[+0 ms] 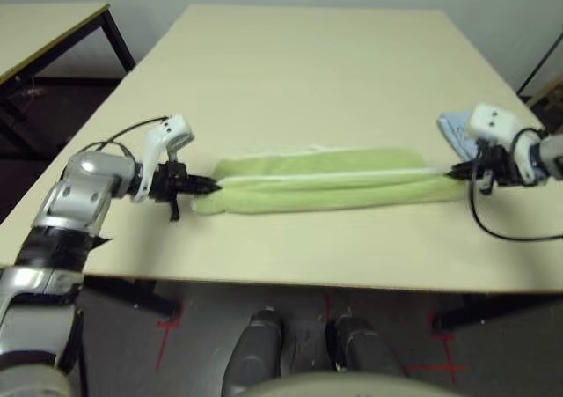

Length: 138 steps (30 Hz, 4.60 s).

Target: Fold the towel and set it aside.

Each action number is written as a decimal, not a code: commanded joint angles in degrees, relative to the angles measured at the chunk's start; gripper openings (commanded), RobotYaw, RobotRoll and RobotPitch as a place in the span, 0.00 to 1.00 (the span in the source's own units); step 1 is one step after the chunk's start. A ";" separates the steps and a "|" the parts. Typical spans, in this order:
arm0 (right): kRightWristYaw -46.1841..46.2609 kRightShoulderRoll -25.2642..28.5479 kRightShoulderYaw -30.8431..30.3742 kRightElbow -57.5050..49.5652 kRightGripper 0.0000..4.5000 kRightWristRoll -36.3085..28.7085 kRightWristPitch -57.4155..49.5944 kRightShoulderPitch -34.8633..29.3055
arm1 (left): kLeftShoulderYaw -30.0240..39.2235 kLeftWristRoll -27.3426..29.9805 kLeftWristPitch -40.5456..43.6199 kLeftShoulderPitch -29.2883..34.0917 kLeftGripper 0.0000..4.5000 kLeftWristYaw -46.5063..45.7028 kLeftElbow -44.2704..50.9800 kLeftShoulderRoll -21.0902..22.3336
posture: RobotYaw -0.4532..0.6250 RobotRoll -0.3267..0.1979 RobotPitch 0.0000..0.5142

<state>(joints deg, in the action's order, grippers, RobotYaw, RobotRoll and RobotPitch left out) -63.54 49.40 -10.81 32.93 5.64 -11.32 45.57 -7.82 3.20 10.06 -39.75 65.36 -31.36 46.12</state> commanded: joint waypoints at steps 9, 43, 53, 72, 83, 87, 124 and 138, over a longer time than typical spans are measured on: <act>13.57 -8.93 -0.62 25.08 0.00 5.33 14.92 8.73 | -1.98 -8.26 -14.78 -8.00 0.00 -9.30 -24.15 -6.67 | 0.53 0.62 0.21; 44.22 -29.27 21.58 -14.60 1.00 -11.75 -6.36 -9.03 | 19.45 9.64 12.99 13.37 1.00 -44.67 28.40 -30.69 | 0.53 0.62 0.21; 44.69 -31.89 17.38 -26.26 0.36 -12.54 -21.17 -20.15 | 15.54 8.08 13.97 21.50 0.42 -47.51 29.72 -32.12 | 0.51 0.62 0.22; 42.52 -20.58 17.22 -7.46 0.00 -9.27 -17.13 -17.26 | 13.24 1.59 4.23 19.26 0.01 -42.47 8.85 -18.73 | 0.52 0.62 0.23; 42.89 -21.24 33.61 -24.13 0.38 -27.99 -41.24 -15.19 | 13.93 6.42 -1.31 15.63 0.50 -29.00 10.24 -14.79 | 0.51 0.62 0.23; 48.01 -22.69 40.29 -33.58 0.68 -33.37 -56.62 -15.21 | 14.27 9.34 -7.12 14.45 0.78 -16.85 5.53 -10.42 | 0.50 0.62 0.24; 66.15 -41.89 55.73 -31.31 0.10 -30.44 -64.95 -10.68 | 11.98 17.15 -5.60 7.21 1.00 15.35 0.81 -6.46 | 0.52 0.62 0.20; 51.66 -23.84 32.84 -37.86 0.01 -30.89 -57.27 -13.66 | 14.34 20.21 -0.86 6.83 1.00 12.23 2.60 -7.64 | 0.50 0.62 0.21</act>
<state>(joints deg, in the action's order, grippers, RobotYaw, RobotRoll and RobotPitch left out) -8.17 24.72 27.78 -1.85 -24.30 -68.64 32.43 6.53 23.23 8.85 -32.96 77.48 -29.14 38.80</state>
